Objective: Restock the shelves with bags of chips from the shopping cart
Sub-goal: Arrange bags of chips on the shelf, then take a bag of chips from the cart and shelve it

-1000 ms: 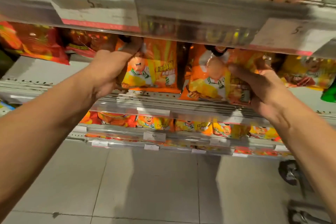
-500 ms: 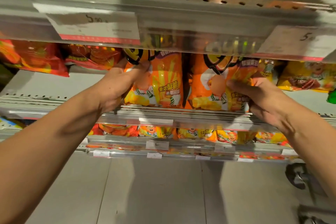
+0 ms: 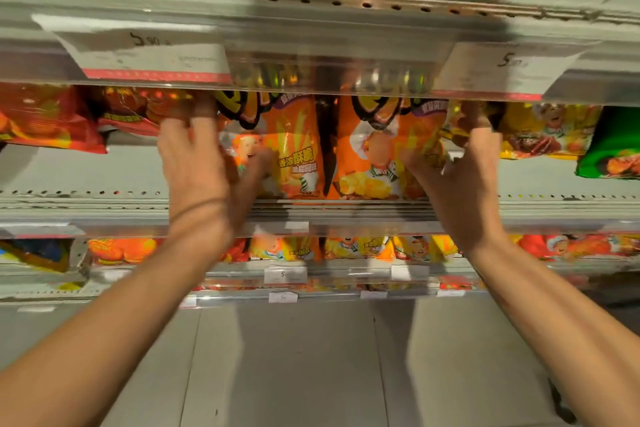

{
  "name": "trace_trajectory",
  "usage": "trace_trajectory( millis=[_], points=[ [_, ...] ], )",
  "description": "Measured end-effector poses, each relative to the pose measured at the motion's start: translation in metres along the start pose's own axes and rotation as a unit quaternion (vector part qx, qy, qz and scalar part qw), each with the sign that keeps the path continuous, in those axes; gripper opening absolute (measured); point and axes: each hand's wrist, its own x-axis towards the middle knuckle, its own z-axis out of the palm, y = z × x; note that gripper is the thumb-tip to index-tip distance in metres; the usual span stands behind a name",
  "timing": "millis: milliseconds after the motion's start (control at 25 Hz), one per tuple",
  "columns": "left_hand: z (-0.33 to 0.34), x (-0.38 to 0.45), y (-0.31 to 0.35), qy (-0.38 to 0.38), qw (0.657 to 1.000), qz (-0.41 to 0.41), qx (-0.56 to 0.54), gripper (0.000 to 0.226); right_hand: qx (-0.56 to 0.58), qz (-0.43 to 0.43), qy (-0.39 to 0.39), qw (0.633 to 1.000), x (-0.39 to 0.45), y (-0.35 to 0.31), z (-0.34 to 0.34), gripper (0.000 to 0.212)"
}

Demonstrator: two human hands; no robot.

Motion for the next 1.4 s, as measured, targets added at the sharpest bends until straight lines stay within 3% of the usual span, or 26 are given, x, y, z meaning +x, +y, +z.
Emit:
trace_trajectory(
  millis=[80,200,360,480,560,720,840,920,1040,1200,1400],
  points=[
    [-0.008,-0.026,0.009,-0.041,0.991,0.113,0.056,0.059,-0.106,-0.065,0.022,0.992,-0.015,-0.001,0.002,0.054],
    [-0.004,-0.043,0.018,-0.168,0.961,0.126,0.177,0.056,-0.169,-0.103,-0.024,0.980,-0.029,-0.003,0.006,0.055],
    [-0.001,-0.042,0.028,-0.213,0.917,0.150,0.303,0.065,-0.187,-0.042,-0.092,0.977,-0.032,-0.004,0.007,0.057],
    [-0.019,-0.032,0.051,-0.307,0.919,0.073,0.236,0.067,-0.187,-0.015,-0.176,0.966,-0.028,-0.018,-0.010,0.060],
    [-0.035,-0.026,0.078,-0.330,0.923,0.031,0.194,0.066,-0.145,-0.012,-0.212,0.967,-0.030,-0.031,-0.030,0.056],
    [-0.056,-0.038,0.160,-0.361,0.918,0.051,0.158,0.069,-0.129,0.015,-0.229,0.965,-0.050,-0.068,-0.114,0.055],
    [-0.055,-0.074,0.241,-0.389,0.902,0.137,0.130,0.067,-0.125,0.038,-0.185,0.974,-0.073,-0.090,-0.211,0.054],
    [-0.047,-0.094,0.315,-0.414,0.881,0.203,0.109,0.068,-0.118,0.105,-0.141,0.977,-0.088,-0.099,-0.294,0.052],
    [-0.033,-0.112,0.419,-0.435,0.871,0.227,0.015,0.077,-0.126,0.166,-0.058,0.976,-0.106,-0.100,-0.410,0.047],
    [0.002,-0.135,0.538,-0.450,0.850,0.263,-0.083,0.043,-0.179,0.218,0.001,0.960,-0.130,-0.081,-0.547,0.046],
    [0.073,-0.164,0.649,-0.505,0.791,0.318,-0.135,0.054,-0.191,0.290,0.090,0.933,-0.156,-0.042,-0.648,0.046]
  ],
)
